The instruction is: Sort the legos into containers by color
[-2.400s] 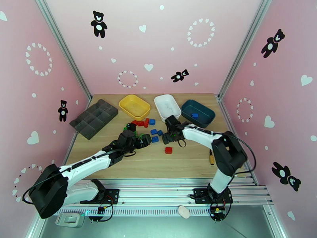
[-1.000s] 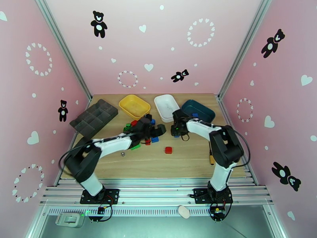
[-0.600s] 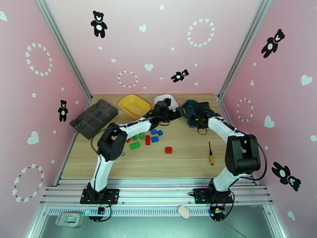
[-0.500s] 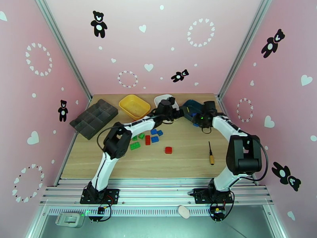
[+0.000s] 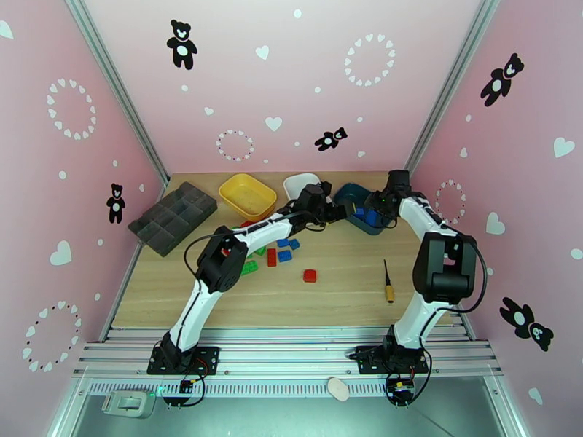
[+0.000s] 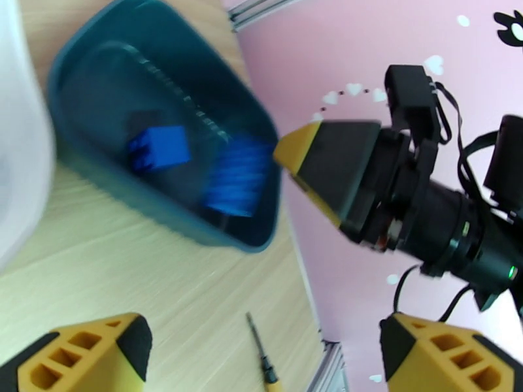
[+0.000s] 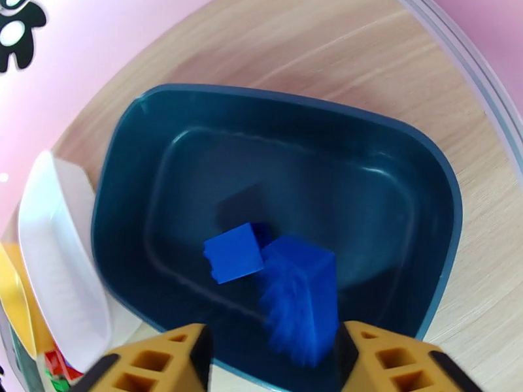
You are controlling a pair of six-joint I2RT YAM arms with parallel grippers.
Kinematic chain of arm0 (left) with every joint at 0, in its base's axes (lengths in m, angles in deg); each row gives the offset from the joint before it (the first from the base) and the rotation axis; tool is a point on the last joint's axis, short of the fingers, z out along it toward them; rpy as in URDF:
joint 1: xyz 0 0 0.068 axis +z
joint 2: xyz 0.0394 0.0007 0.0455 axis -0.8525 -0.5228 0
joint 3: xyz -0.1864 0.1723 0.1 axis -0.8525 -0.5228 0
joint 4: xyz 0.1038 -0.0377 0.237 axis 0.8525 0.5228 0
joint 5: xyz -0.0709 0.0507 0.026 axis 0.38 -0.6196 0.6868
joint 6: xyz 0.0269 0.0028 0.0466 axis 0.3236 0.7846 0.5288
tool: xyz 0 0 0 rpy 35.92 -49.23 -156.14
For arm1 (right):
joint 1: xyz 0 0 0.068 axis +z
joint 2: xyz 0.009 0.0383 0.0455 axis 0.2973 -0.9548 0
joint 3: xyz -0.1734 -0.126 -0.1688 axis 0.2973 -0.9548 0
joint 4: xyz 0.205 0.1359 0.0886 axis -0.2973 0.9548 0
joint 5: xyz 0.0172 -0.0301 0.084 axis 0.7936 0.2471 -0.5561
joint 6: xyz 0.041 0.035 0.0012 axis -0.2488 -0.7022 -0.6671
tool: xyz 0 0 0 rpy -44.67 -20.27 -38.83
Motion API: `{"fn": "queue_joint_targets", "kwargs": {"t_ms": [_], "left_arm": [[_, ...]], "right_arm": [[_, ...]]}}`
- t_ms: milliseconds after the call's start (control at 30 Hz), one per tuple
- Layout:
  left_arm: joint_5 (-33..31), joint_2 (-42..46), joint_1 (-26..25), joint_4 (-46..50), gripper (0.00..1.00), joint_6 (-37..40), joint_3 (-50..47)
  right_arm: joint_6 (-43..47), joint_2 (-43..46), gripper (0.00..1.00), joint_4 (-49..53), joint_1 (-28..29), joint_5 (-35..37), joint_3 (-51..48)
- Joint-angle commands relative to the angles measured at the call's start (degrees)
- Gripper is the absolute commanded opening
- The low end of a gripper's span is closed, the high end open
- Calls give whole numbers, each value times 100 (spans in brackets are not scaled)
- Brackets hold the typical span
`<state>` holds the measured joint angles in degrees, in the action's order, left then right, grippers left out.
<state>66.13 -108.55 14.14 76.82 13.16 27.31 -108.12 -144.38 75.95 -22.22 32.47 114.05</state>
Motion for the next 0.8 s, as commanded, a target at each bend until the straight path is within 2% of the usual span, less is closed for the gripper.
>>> {"fn": "queue_joint_targets", "kwargs": {"t_ms": [0, 200, 400, 533, 767], "left_arm": [[-369, 642, 13, 110, 98, 336, -311], [-1083, 1551, 13, 284, 97, 793, -1311], [-2183, 2777, 69, 514, 98, 1095, -2787], [-2702, 3565, 216, 639, 98, 1031, -3766], [-3058, 4566, 522, 667, 98, 744, -5195]], "right_arm": [[48, 5, 63, 203, 14, 64, 213], [277, 459, 64, 103, 266, -42, -63], [560, 987, 70, 109, 907, 1, -451], [702, 1161, 75, 137, 1560, 77, -705], [692, 933, 80, 39, 2849, 165, -1053]]}}
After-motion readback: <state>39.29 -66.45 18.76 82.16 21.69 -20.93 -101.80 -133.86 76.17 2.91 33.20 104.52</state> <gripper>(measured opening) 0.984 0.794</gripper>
